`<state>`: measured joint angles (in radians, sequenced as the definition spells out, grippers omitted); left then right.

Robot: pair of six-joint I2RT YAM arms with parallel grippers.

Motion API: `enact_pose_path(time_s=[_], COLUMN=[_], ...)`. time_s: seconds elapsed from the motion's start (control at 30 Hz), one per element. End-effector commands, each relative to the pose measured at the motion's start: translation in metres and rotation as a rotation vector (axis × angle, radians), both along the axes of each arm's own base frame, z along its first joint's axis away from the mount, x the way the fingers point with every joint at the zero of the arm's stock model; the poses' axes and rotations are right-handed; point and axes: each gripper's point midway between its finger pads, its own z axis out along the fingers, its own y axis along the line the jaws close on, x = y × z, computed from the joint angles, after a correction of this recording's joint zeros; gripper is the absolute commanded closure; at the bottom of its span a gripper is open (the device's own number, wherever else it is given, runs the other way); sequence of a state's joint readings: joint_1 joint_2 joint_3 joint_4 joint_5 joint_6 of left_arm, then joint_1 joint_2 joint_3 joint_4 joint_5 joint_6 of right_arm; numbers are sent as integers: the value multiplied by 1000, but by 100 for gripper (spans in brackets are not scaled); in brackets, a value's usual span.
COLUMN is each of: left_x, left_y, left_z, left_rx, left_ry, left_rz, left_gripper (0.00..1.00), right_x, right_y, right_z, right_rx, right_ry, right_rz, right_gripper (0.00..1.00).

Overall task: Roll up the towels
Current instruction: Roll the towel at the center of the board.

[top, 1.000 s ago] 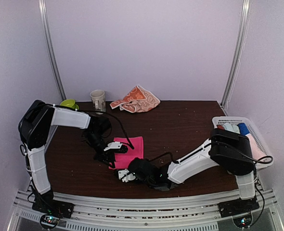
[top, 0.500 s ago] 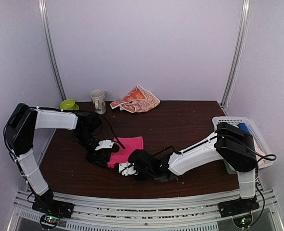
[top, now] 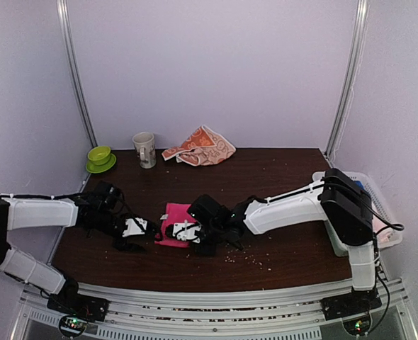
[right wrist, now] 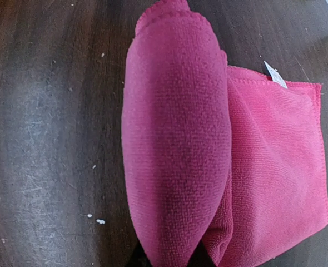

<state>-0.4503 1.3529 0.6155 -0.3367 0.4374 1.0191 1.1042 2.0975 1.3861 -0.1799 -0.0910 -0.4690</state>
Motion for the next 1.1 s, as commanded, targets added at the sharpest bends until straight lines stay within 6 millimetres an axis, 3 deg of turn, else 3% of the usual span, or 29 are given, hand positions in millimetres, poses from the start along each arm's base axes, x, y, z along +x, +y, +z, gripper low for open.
enact_pose_path(time_s=[0.0, 0.2, 0.57, 0.87, 1.07], left_x=[21, 14, -8, 9, 12], left_y=[-11, -12, -33, -43, -48], left_z=[35, 42, 20, 33, 24], left_rx=[-122, -148, -95, -139, -107], left_ry=[-298, -414, -537, -634, -622], left_rz=[-39, -70, -175, -85, -89], left_gripper=[36, 36, 40, 39, 39], right_x=[-30, -32, -29, -29, -27], right_y=[-14, -11, -12, -17, -18], right_z=[-37, -42, -41, -45, -46], right_rx=[-85, -136, -111, -123, -114], right_ry=[301, 460, 717, 781, 806], right_rz=[22, 13, -30, -45, -49], right_gripper=[99, 99, 98, 98, 97])
